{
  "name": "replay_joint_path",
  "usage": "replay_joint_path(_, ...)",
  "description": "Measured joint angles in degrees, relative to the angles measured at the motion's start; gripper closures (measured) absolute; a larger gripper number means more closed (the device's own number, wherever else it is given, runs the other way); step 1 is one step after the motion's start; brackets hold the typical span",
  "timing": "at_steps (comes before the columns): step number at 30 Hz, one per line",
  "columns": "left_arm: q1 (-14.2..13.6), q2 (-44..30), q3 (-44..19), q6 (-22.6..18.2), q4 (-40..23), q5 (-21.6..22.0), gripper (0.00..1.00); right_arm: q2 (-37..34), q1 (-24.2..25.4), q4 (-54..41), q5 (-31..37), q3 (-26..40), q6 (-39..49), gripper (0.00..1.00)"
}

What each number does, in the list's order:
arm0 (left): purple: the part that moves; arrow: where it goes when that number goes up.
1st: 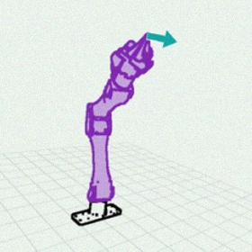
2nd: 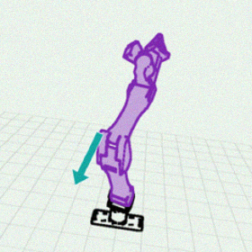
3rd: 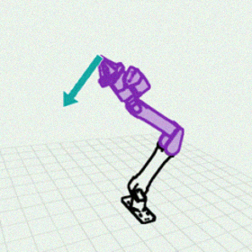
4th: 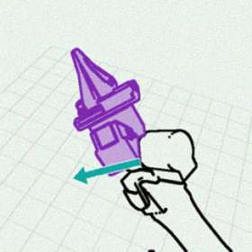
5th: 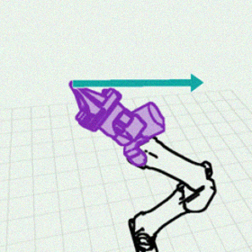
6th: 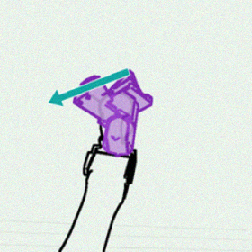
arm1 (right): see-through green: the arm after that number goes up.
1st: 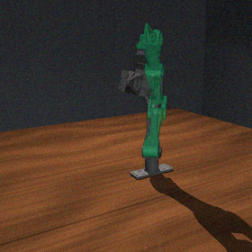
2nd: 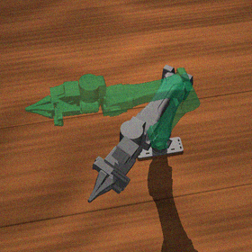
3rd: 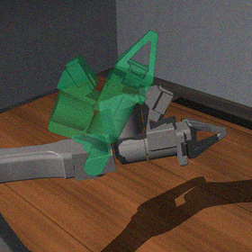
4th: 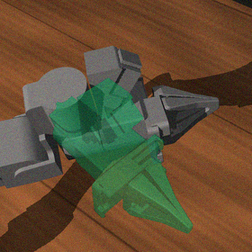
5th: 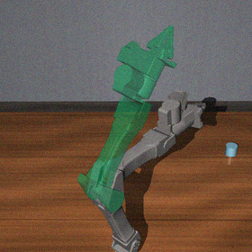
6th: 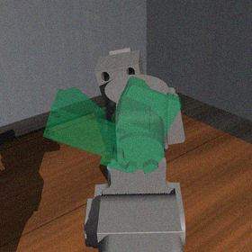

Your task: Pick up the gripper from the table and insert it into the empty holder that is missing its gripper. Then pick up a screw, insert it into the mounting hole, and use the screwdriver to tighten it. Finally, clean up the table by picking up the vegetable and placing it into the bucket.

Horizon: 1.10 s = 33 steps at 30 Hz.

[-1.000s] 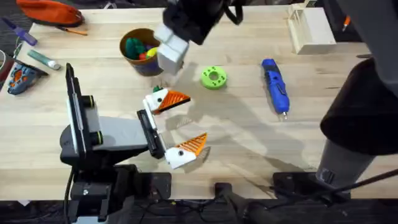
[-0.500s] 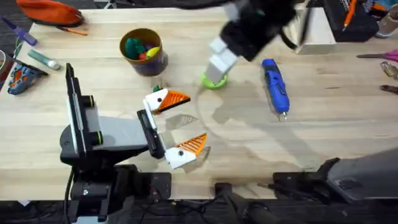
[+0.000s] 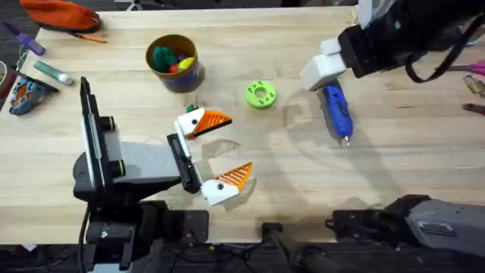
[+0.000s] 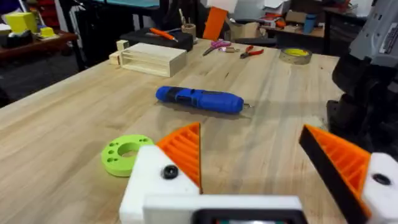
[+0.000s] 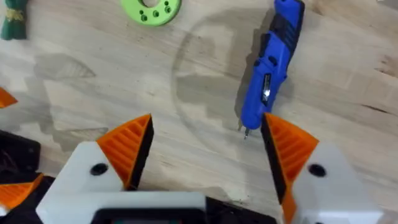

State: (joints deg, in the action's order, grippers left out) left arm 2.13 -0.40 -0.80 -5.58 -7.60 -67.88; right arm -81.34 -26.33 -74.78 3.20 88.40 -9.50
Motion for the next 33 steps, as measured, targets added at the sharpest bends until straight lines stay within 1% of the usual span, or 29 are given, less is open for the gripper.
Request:
replay_joint_path(8, 0.0, -0.01, 0.0, 0.0, 0.0, -0.01, 0.015, -0.43, 0.0, -0.56, -0.02, -0.02, -0.83, 0.008)
replay_joint_path(25, 0.0, 0.0, 0.0, 0.0, 0.0, 0.0, 0.015, -4.24, 0.0, -0.27, -0.02, -0.11, -1.02, 0.007)
replay_joint_path(32, 0.0, 0.0, 0.0, 0.0, 0.0, -0.01, 0.015, -4.35, 0.0, -0.37, -0.02, -0.17, -1.04, 0.009)
replay_joint_path(33, 0.0, -0.01, 0.01, -0.04, -0.01, -0.01, 0.249, -4.35, 0.0, -0.37, -0.02, -0.17, -1.04, 0.007)
